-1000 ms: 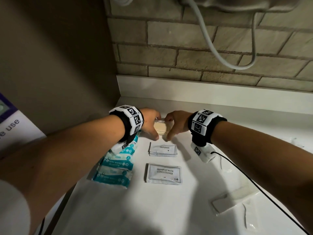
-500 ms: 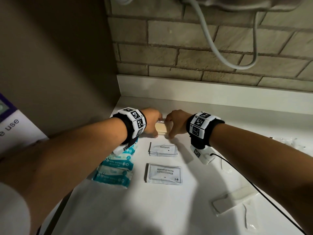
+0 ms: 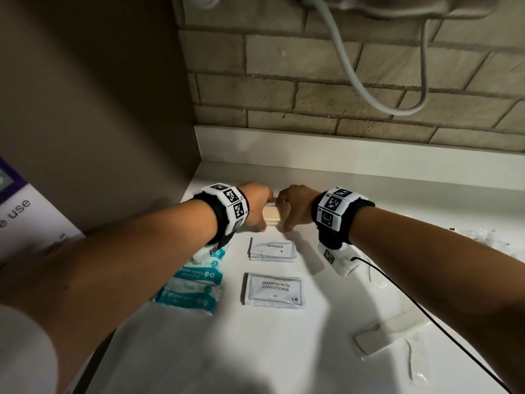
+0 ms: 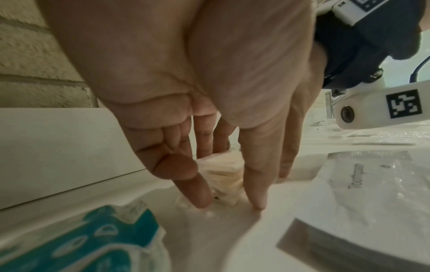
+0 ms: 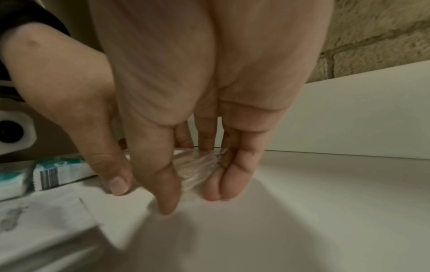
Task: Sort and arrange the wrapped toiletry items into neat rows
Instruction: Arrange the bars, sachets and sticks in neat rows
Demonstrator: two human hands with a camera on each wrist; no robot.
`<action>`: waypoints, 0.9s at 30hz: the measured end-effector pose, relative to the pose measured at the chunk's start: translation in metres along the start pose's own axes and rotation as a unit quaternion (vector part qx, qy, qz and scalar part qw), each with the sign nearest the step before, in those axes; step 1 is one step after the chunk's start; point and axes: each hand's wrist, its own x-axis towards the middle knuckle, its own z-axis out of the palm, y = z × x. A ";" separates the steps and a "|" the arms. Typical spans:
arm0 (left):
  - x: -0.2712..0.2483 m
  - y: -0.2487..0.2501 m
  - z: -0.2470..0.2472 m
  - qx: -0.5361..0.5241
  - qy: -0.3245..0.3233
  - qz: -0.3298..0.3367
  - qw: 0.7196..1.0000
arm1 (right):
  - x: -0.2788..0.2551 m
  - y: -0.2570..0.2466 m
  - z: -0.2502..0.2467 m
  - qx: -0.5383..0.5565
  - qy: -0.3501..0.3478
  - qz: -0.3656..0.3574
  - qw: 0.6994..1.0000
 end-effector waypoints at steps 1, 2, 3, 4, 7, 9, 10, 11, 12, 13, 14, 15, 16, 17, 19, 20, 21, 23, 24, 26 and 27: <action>-0.001 0.001 -0.001 0.006 -0.003 -0.002 1.000 | 0.000 0.000 0.000 0.001 -0.003 0.000 1.000; -0.001 0.001 -0.001 0.012 -0.006 -0.005 1.000 | 0.000 0.000 -0.001 0.002 -0.004 0.001 1.000; -0.001 0.001 -0.002 0.017 -0.008 -0.009 1.000 | 0.000 0.000 -0.001 0.003 -0.004 0.002 1.000; -0.001 0.000 -0.003 0.022 -0.010 -0.011 1.000 | 0.000 0.000 -0.001 0.002 -0.003 0.002 1.000; 0.001 0.000 -0.003 0.027 -0.017 -0.015 0.999 | 0.001 0.001 0.000 0.006 0.000 0.005 1.000; 0.002 0.000 -0.002 0.025 -0.019 -0.014 0.999 | 0.001 0.001 0.001 0.007 0.000 0.004 1.000; 0.002 0.001 -0.002 0.025 -0.021 -0.013 0.999 | 0.000 0.001 0.001 0.007 -0.001 0.004 1.000; 0.002 0.001 -0.002 0.024 -0.024 -0.013 0.999 | 0.000 0.001 0.001 0.006 -0.001 0.004 1.000; 0.002 0.001 -0.002 0.022 -0.027 -0.013 0.999 | 0.000 0.001 0.001 0.005 -0.001 0.003 1.000; 0.002 0.001 -0.002 0.021 -0.028 -0.013 0.999 | 0.000 0.001 0.000 0.004 0.000 0.002 1.000; 0.002 0.001 -0.003 0.021 -0.028 -0.014 0.999 | 0.000 0.001 0.001 0.003 0.000 0.001 1.000; 0.001 0.001 -0.003 0.021 -0.028 -0.014 0.999 | 0.000 0.001 0.001 0.003 0.000 0.000 1.000; 0.001 0.001 -0.004 0.022 -0.028 -0.014 0.999 | 0.000 0.002 0.001 0.003 -0.001 0.000 1.000; 0.000 0.001 -0.004 0.023 -0.028 -0.014 0.999 | 0.000 0.002 0.001 0.004 -0.001 0.000 1.000; 0.000 0.002 -0.004 0.023 -0.029 -0.013 0.999 | 0.000 0.002 0.001 0.004 0.000 -0.002 1.000; -0.001 0.002 -0.004 0.022 -0.028 -0.013 0.999 | 0.000 0.002 0.001 0.001 -0.001 -0.003 1.000; -0.001 0.002 -0.003 0.019 -0.026 -0.013 0.999 | 0.000 0.002 0.001 0.000 -0.003 -0.004 1.000; -0.001 0.001 -0.002 0.014 -0.023 -0.013 1.000 | 0.001 0.003 0.000 0.004 -0.006 -0.001 1.000; -0.001 0.001 -0.002 0.013 -0.024 -0.011 1.000 | 0.001 0.003 0.000 0.006 -0.007 0.000 1.000; -0.001 0.000 -0.002 0.008 -0.023 -0.005 1.000 | 0.002 0.004 0.002 0.012 -0.007 0.004 1.000; -0.001 -0.001 -0.002 0.004 -0.024 -0.001 1.000 | 0.002 0.005 0.003 0.024 -0.005 0.007 1.000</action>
